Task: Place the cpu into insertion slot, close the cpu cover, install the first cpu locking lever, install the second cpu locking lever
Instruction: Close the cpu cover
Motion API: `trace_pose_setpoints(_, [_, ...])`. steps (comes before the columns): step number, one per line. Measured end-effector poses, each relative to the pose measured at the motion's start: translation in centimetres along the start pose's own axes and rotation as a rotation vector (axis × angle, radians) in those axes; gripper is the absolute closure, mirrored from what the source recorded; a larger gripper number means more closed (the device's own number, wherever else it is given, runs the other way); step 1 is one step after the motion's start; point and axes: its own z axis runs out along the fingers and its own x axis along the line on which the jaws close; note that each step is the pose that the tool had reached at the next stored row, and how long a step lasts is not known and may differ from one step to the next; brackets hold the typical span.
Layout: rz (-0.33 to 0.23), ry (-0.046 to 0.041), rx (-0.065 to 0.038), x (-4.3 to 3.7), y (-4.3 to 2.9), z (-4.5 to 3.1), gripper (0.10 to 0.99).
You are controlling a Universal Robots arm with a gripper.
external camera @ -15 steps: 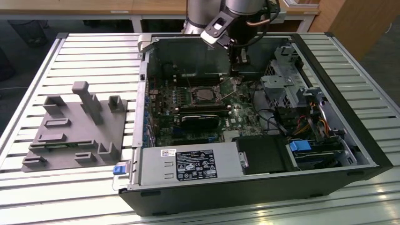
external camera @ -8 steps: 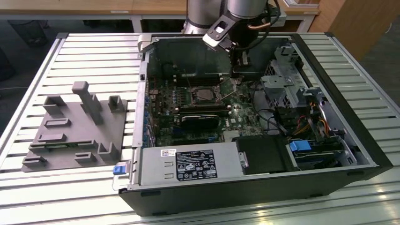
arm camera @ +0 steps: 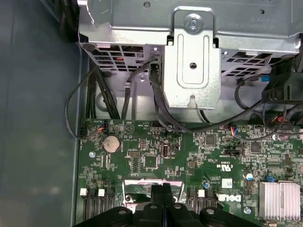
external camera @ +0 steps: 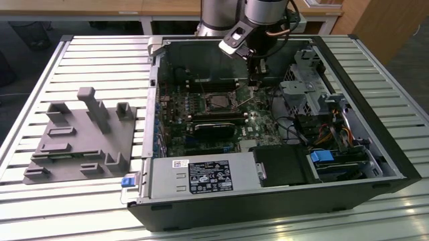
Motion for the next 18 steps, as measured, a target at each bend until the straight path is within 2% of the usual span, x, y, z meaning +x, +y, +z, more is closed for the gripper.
trace_pose_setpoints(7, [0.0,0.0004,0.0,0.01,0.26,0.18,0.98])
trace_pose_setpoints(12, [0.0,0.0003,0.001,0.04,0.98,0.51,0.98])
trace_pose_setpoints(18, [0.0,0.0004,0.01,0.23,1.92,1.11,0.98])
